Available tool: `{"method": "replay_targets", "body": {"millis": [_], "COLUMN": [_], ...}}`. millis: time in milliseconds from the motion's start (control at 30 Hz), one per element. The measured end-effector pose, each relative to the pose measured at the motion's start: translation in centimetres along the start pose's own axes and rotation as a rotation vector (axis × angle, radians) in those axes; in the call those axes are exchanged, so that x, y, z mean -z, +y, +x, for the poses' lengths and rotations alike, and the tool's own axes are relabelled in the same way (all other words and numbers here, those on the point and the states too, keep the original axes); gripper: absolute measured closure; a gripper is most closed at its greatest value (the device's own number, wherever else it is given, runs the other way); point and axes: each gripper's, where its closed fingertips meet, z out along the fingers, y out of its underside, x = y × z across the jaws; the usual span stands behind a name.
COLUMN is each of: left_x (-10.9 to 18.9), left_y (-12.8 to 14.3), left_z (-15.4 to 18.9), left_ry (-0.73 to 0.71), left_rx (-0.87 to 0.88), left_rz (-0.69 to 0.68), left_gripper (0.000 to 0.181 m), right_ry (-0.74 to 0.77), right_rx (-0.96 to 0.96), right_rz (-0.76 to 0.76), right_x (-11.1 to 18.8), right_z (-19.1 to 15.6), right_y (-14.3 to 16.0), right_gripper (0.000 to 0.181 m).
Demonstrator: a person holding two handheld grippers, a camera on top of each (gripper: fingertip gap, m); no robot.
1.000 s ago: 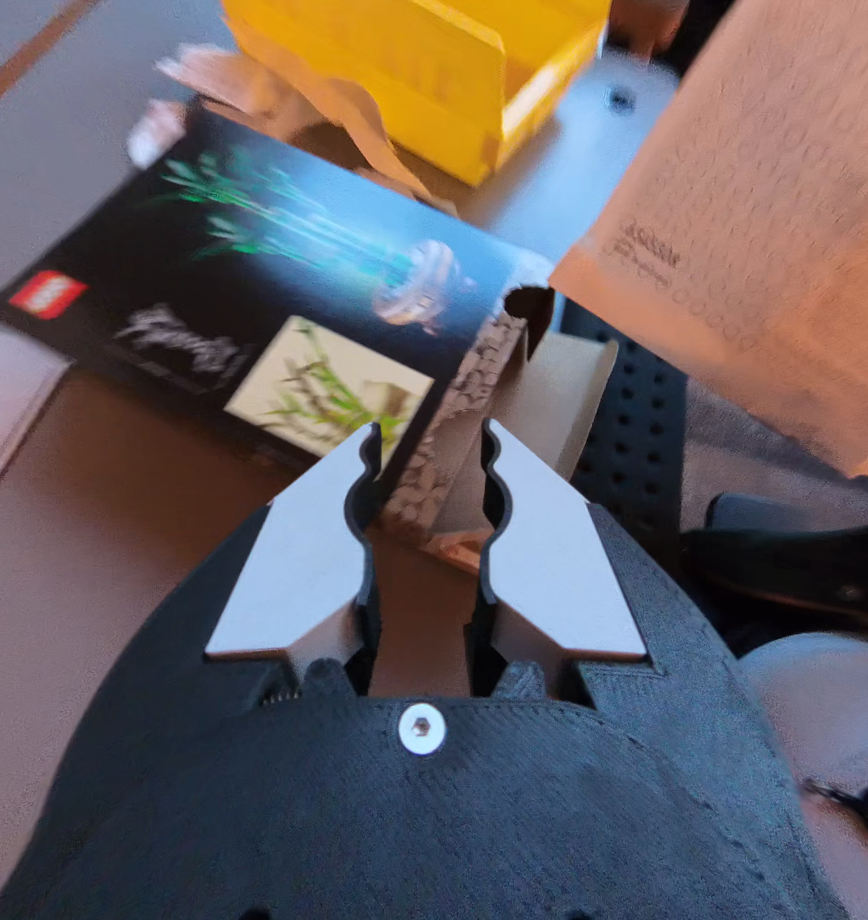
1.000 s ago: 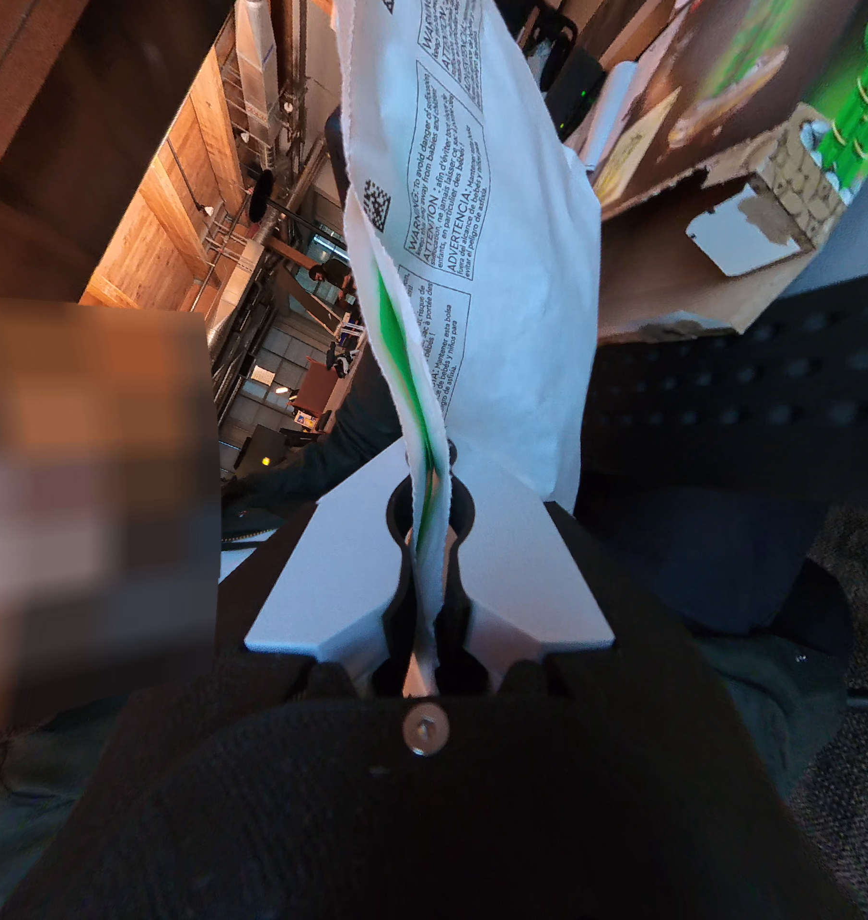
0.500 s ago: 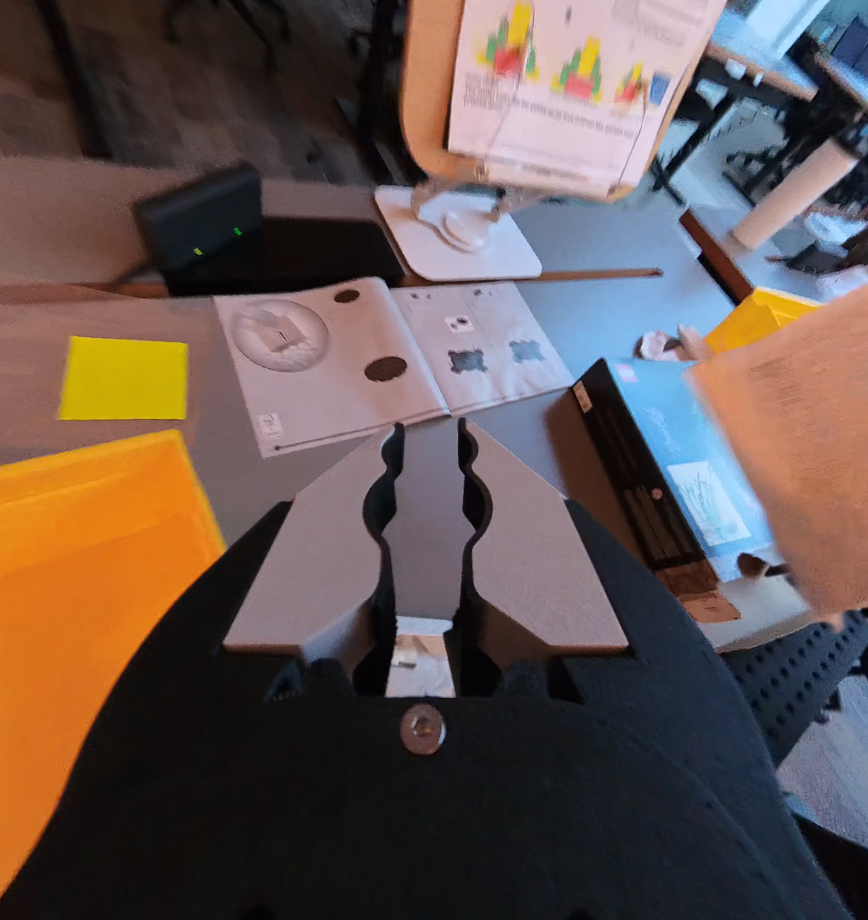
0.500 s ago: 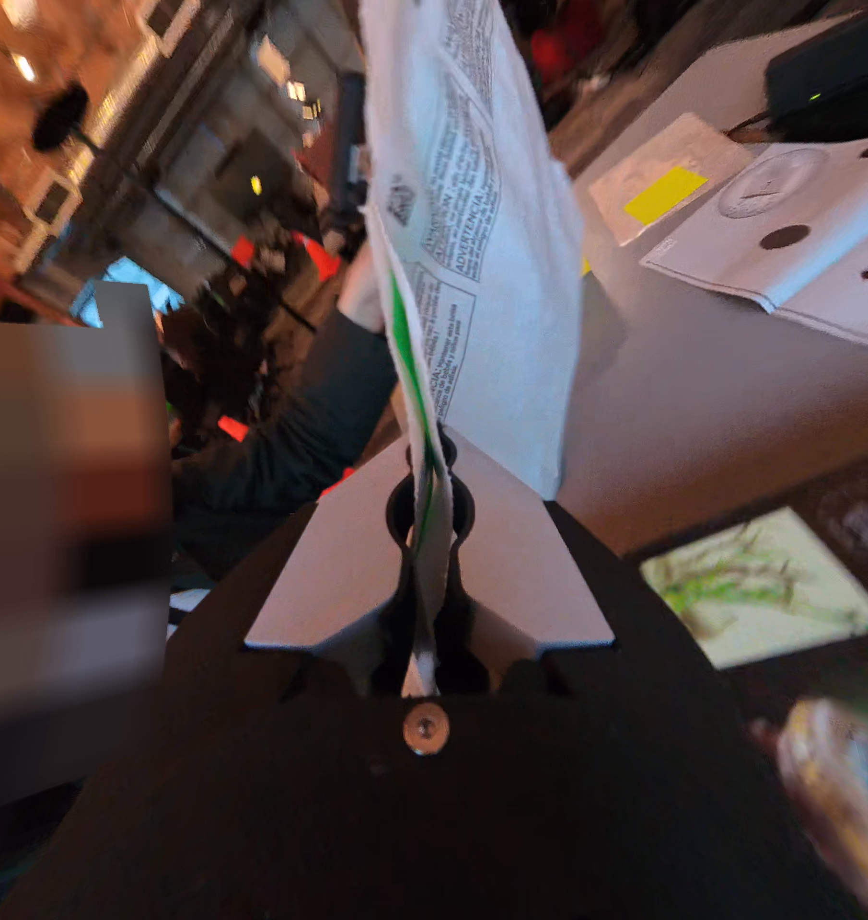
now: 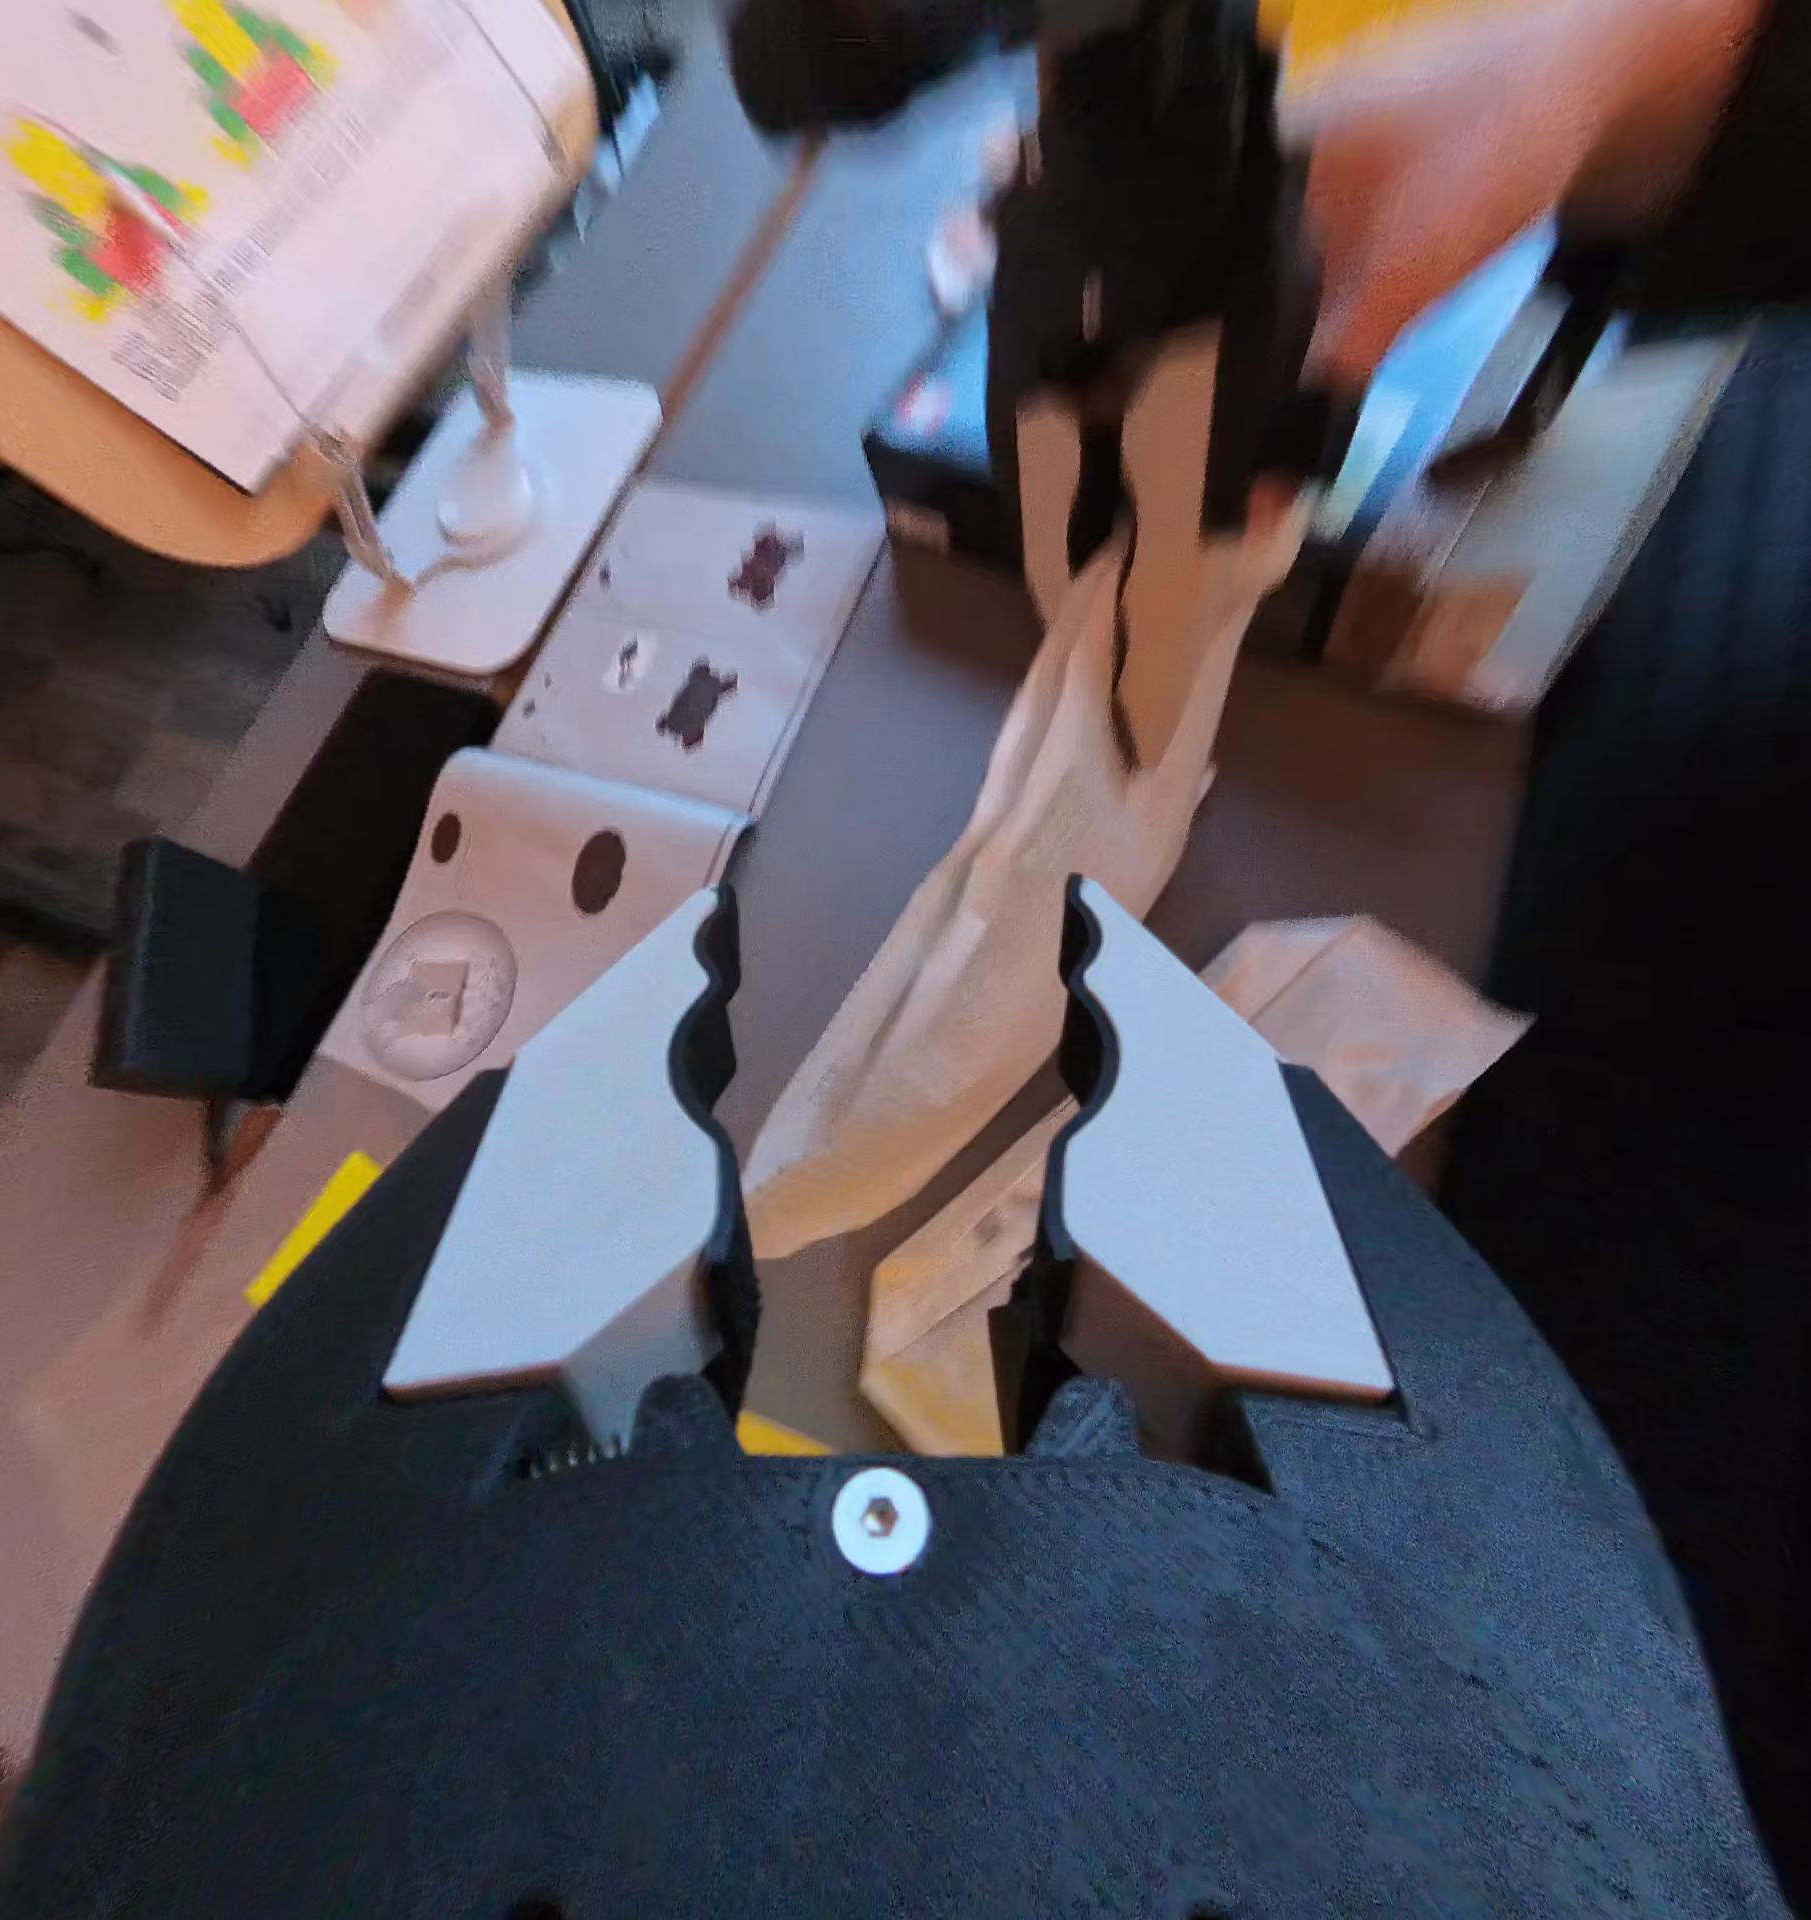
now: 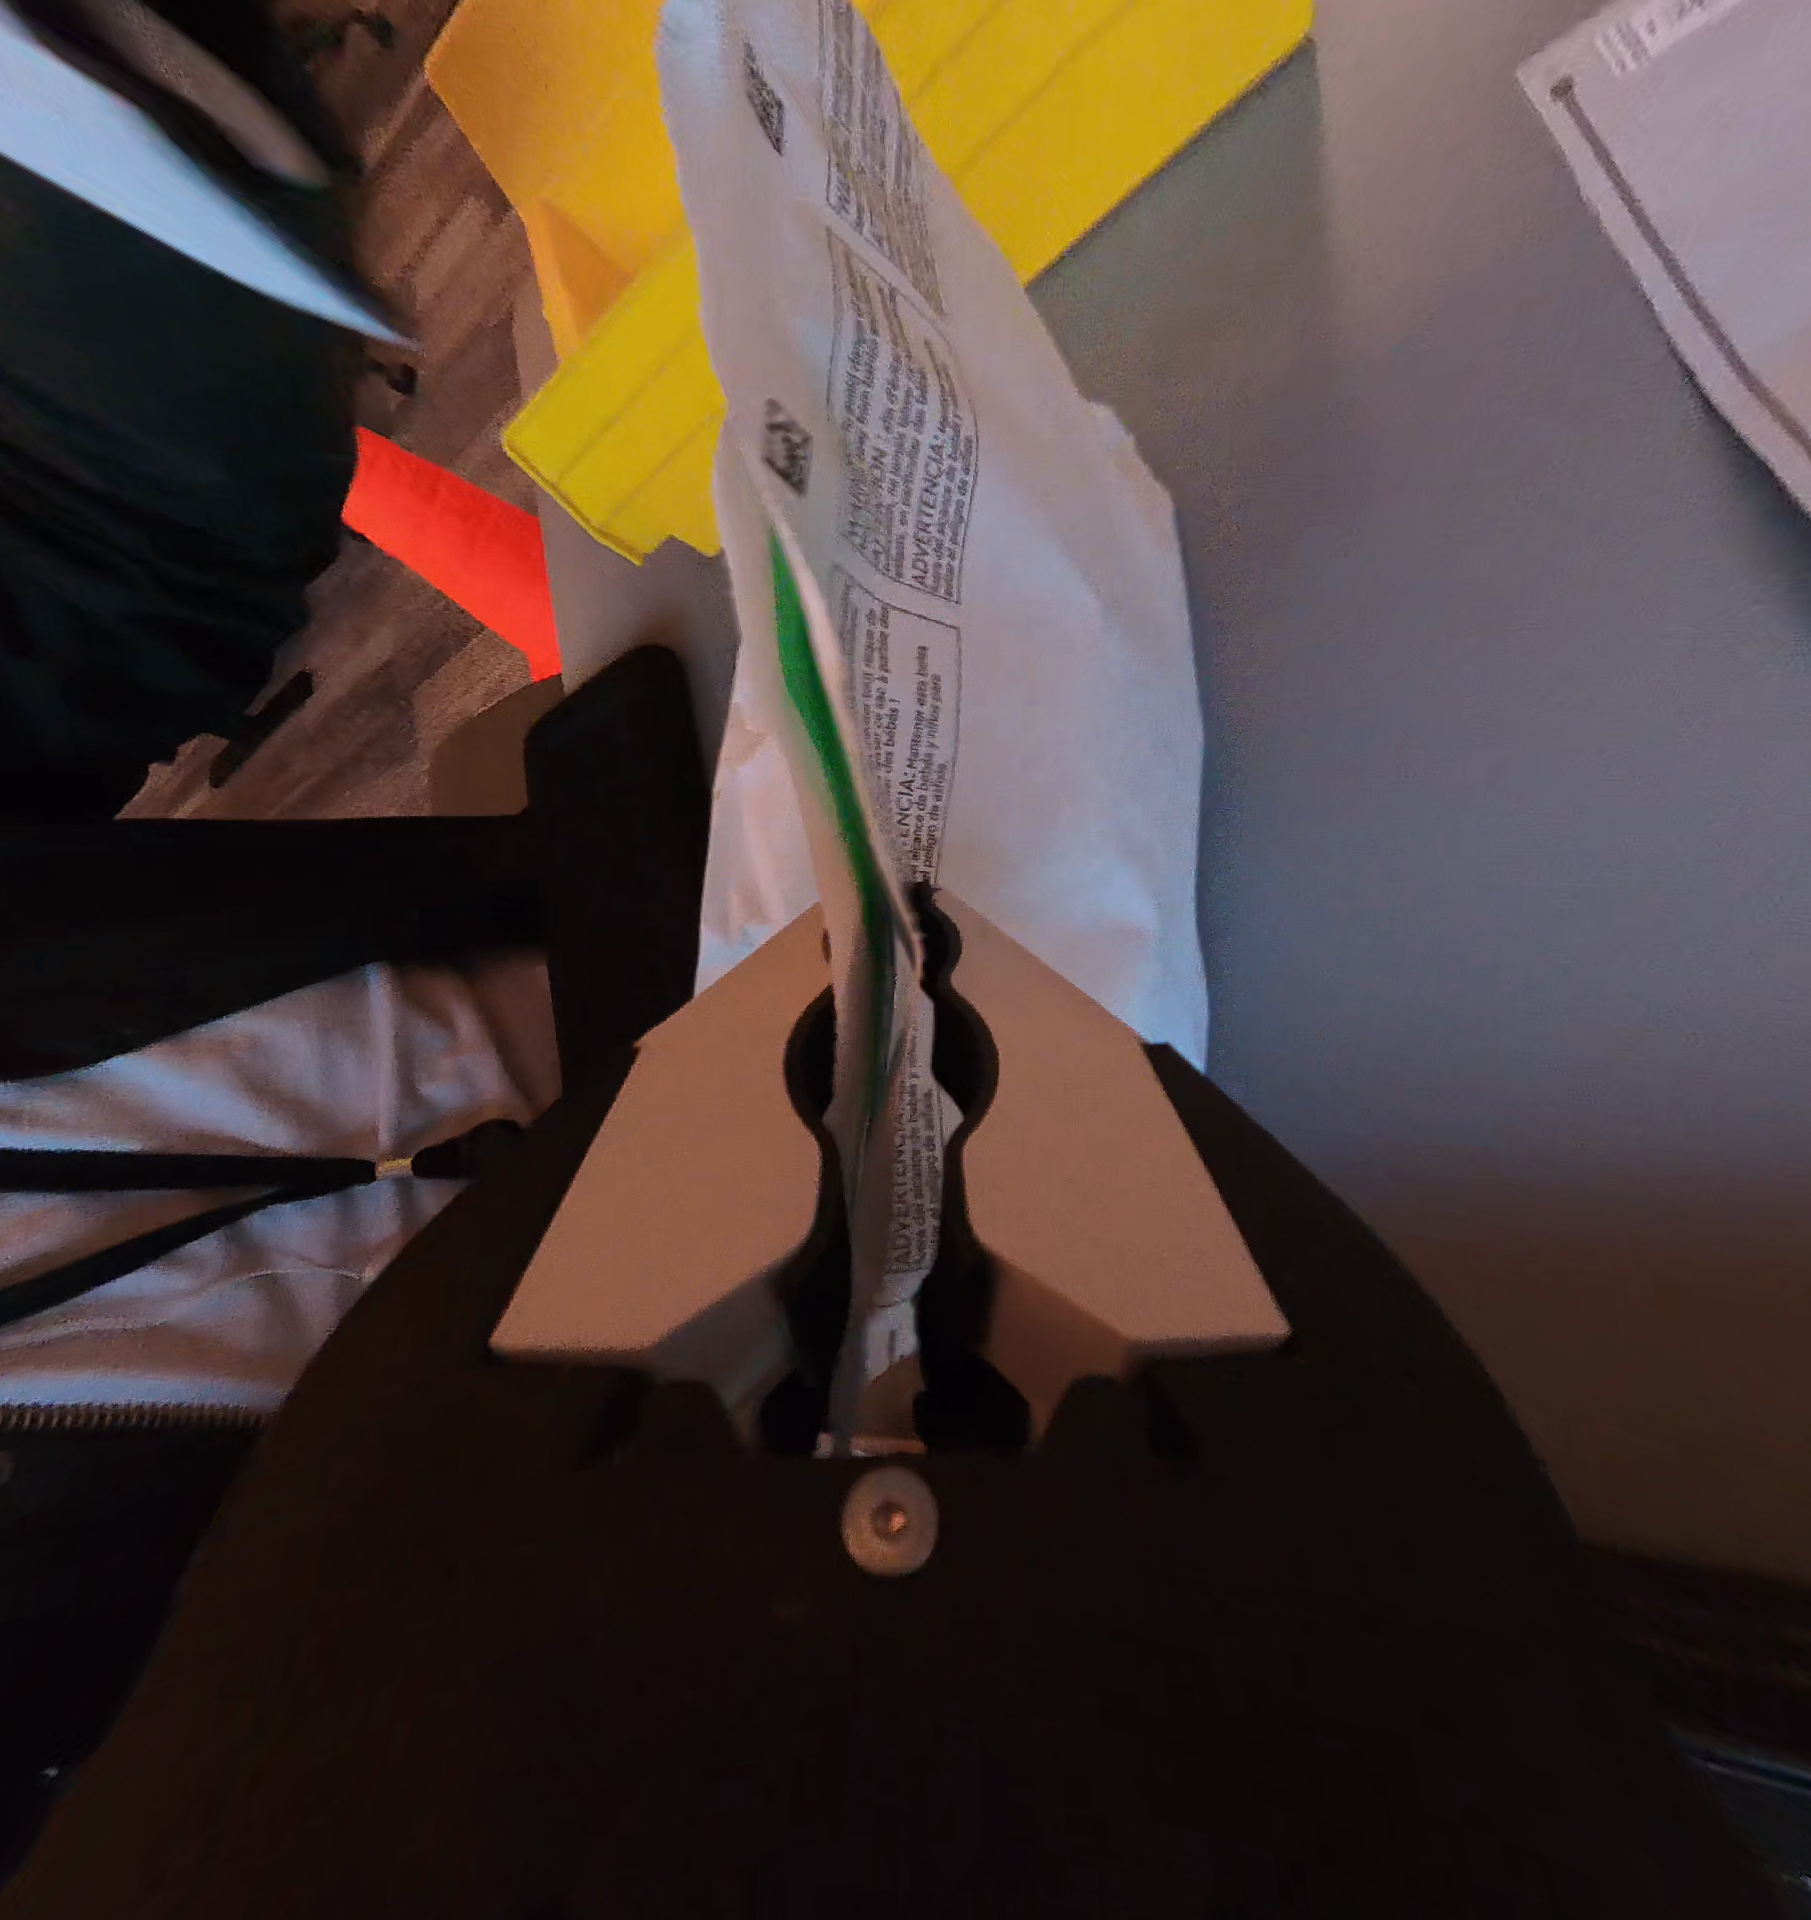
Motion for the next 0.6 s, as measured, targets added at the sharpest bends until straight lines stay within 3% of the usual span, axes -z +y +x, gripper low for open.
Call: {"method": "replay_targets", "body": {"millis": [100, 200, 267, 333, 433, 600], "left_x": [-3.8, -5.2, -5.0, -4.4, -3.6, -3.2], "left_y": [4.6, 8.0, 8.3, 8.6, 9.2, 9.0], "left_z": [0.4, 1.7, 2.5, 3.2, 4.2, 4.1], "left_ry": [0.024, 0.143, 0.196, 0.219, 0.236, 0.209], "left_rx": [-0.172, -0.211, -0.207, -0.226, -0.213, -0.129], "left_rz": [-0.256, -0.403, -0.388, -0.359, -0.34, -0.318], "left_gripper": [0.118, 0.168, 0.175, 0.175, 0.171, 0.167], "right_ry": [-0.07, -0.13, -0.014, 0.252, 0.51, 0.721], "right_rx": [0.048, 0.139, 0.241, 0.371, 0.553, 0.723], "right_rz": [0.008, 0.055, 0.191, 0.303, 0.139, -0.162], "right_x": [1.4, 4.5, 6.8, 7.6, 3.4, -2.8], "right_z": [-1.6, -3.0, -0.7, 4.3, 11.0, 18.5], "right_y": [-0.6, -1.9, -4.7, -7.8, -8.7, -7.9], "right_gripper": [0.153, 0.14, 0.139, 0.129, 0.109, 0.106]}}
